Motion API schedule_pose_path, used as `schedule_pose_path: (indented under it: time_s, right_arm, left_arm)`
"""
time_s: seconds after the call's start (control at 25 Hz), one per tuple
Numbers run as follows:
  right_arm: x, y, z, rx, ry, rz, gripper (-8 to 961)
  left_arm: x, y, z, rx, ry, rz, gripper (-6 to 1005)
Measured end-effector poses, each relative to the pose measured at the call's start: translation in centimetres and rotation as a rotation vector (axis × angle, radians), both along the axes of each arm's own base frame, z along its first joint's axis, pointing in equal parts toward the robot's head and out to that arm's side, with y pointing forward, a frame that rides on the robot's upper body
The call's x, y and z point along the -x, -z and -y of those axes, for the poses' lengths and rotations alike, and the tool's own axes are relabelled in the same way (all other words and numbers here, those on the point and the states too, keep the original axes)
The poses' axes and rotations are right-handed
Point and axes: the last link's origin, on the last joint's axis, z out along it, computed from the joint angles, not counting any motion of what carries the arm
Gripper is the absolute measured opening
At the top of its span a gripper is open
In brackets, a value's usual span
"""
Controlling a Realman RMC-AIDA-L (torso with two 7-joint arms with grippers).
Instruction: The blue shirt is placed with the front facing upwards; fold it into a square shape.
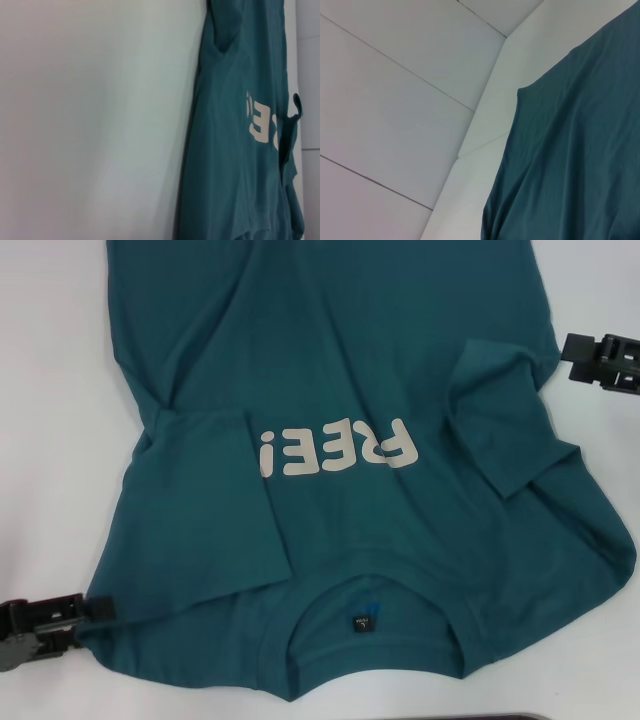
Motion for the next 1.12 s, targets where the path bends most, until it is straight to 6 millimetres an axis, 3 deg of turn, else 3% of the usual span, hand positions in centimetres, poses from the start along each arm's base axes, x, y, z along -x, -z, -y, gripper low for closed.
schedule_pose_path:
  time_s: [0.32, 0.52, 1.12]
  right_arm:
    - [-0.3, -0.1, 0.3, -0.002, 0.010, -0.002, 912]
    - [-0.4, -0.2, 0.4, -0.003, 0.011, -0.001, 912]
    - [-0.6, -0.6, 0.7, -0.009, 0.016, -0.007, 912]
  left_arm:
    - [-1.0, 0.7, -1.0, 0.041, 0.003, 0.015, 735]
    - [-1.6, 0.0, -1.1, 0.008, 0.021, 0.047, 733]
    - [-1.8, 0.4, -1.1, 0.052, 0.009, 0.019, 146]
